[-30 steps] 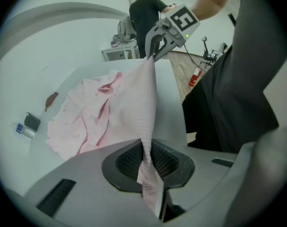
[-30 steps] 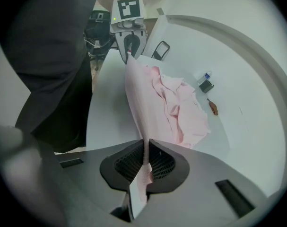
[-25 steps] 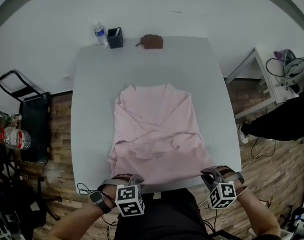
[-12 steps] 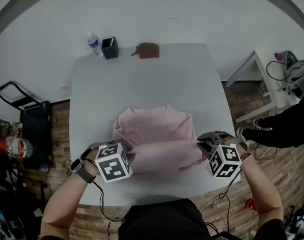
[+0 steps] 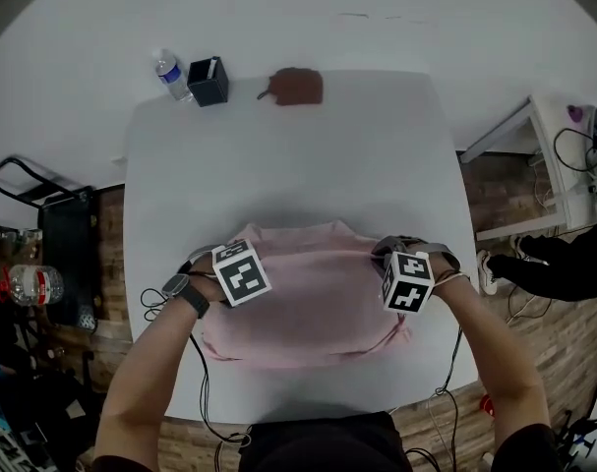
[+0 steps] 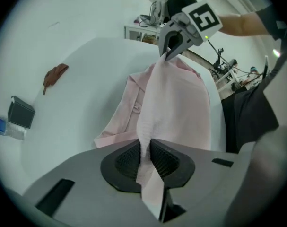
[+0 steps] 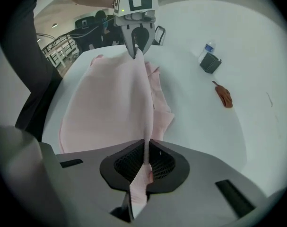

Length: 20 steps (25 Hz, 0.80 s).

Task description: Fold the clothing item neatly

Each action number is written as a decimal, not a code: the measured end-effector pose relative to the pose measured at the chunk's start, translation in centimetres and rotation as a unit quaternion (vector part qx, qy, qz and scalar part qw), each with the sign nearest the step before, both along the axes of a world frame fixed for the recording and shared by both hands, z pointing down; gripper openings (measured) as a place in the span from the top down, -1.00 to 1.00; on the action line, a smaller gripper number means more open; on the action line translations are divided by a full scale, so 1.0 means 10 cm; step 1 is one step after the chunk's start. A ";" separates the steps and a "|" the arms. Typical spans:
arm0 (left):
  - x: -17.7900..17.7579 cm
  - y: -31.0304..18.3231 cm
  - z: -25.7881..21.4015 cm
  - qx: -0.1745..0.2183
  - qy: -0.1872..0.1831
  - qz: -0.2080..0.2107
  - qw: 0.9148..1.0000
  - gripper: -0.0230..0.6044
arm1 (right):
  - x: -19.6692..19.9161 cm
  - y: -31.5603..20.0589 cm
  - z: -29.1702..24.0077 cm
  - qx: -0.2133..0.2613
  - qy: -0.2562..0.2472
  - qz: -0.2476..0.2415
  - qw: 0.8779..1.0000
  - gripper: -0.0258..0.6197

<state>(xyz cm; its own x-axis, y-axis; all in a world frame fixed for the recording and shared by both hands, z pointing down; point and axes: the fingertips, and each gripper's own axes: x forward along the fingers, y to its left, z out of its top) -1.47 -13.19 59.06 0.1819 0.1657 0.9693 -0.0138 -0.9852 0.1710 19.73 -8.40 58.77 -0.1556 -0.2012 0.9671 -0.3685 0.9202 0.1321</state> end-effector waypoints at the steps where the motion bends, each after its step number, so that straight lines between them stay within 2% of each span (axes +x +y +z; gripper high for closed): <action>1: 0.01 -0.04 0.08 -0.006 -0.001 -0.007 1.000 0.78 | 0.01 -0.02 0.09 -0.005 0.000 0.000 1.000 0.83; 4: 0.03 -0.13 0.27 -0.016 0.000 -0.028 0.999 0.67 | 0.02 -0.07 0.31 -0.016 -0.008 0.007 1.000 0.83; 7: -0.01 -0.24 0.41 -0.026 0.012 -0.059 0.998 0.34 | 0.02 -0.14 0.48 -0.014 -0.026 0.028 0.999 0.80; 8: -0.04 -0.30 0.42 -0.028 0.021 -0.074 0.997 0.28 | 0.03 -0.18 0.49 -0.009 -0.036 0.038 0.999 0.67; 9: -0.06 -0.36 0.41 -0.029 0.032 -0.091 0.995 0.27 | 0.05 -0.23 0.47 -0.001 -0.047 0.049 0.998 0.55; 12: -0.13 -0.51 0.21 -0.027 0.070 -0.136 0.988 0.27 | 0.11 -0.42 0.18 0.034 -0.089 0.092 0.991 0.48; 15: -0.18 -0.60 -0.03 -0.013 0.104 -0.163 0.981 0.27 | 0.09 -0.61 -0.20 0.072 -0.147 0.146 0.976 0.48; 19: -0.12 -0.49 -0.33 -0.023 0.153 -0.178 0.972 0.27 | -0.17 -0.71 -0.60 0.080 -0.243 0.220 0.941 0.49; 20: -0.09 -0.44 -0.41 -0.028 0.167 -0.180 0.969 0.27 | -0.25 -0.71 -0.67 0.078 -0.266 0.237 0.931 0.55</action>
